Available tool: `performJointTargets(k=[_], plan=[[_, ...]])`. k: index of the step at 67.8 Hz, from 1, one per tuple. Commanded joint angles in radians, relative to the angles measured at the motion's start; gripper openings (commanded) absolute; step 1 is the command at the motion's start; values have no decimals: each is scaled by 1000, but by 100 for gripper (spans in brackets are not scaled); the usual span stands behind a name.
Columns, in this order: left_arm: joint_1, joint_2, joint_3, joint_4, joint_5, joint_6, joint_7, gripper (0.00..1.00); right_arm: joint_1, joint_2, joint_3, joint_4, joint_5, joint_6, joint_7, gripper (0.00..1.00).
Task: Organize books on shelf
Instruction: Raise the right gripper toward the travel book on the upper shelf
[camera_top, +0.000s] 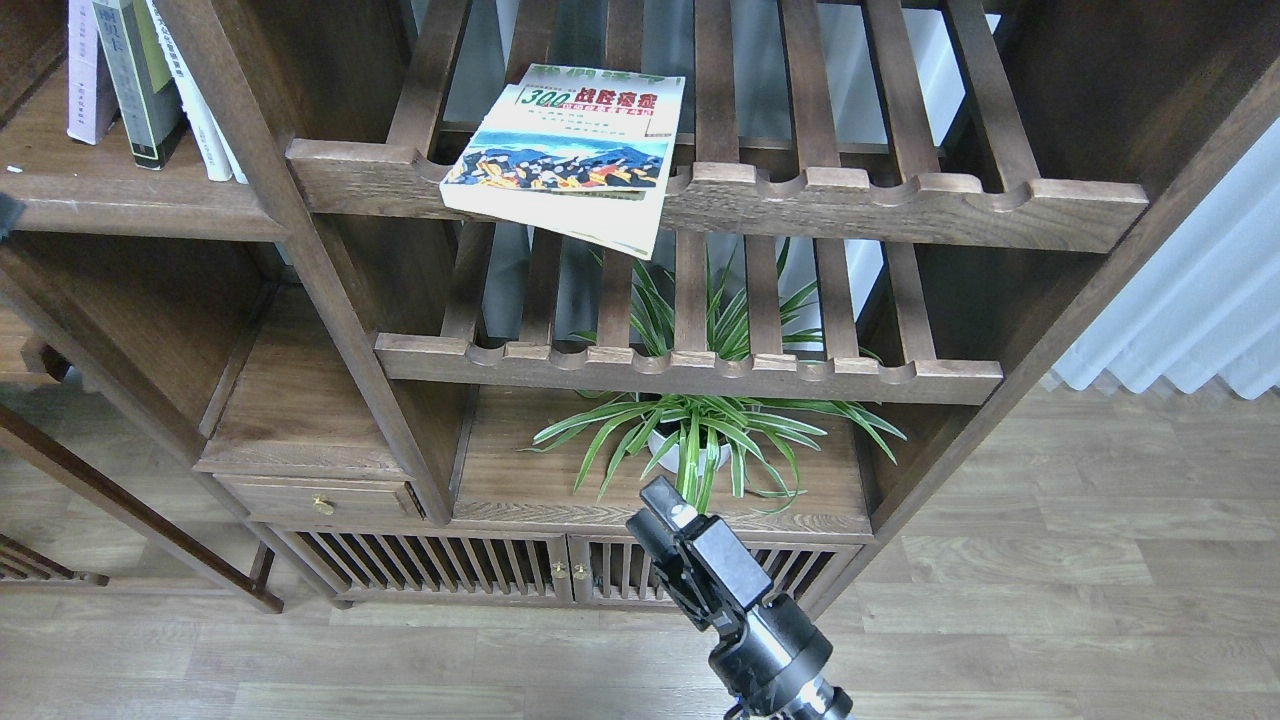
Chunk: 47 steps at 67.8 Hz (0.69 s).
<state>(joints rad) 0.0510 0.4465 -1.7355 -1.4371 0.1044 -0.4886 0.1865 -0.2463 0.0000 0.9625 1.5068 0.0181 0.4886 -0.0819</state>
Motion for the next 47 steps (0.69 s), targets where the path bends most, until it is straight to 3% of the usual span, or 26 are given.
performJointTargets(k=[1,22,30,47], plan=[[29,-20,13,12,1,0,1,79,51,0,-2,1,-41,0,-1,98],[47,-35,17,58,1,0,-1,82,182,0,-5,29,-104,-5,54,98],[46,-35,17,66,1,0,-1,83,252,0,-7,47,-115,-111,70,98],[46,-35,14,80,1,0,2,84,392,0,-53,49,-129,-321,163,99]])
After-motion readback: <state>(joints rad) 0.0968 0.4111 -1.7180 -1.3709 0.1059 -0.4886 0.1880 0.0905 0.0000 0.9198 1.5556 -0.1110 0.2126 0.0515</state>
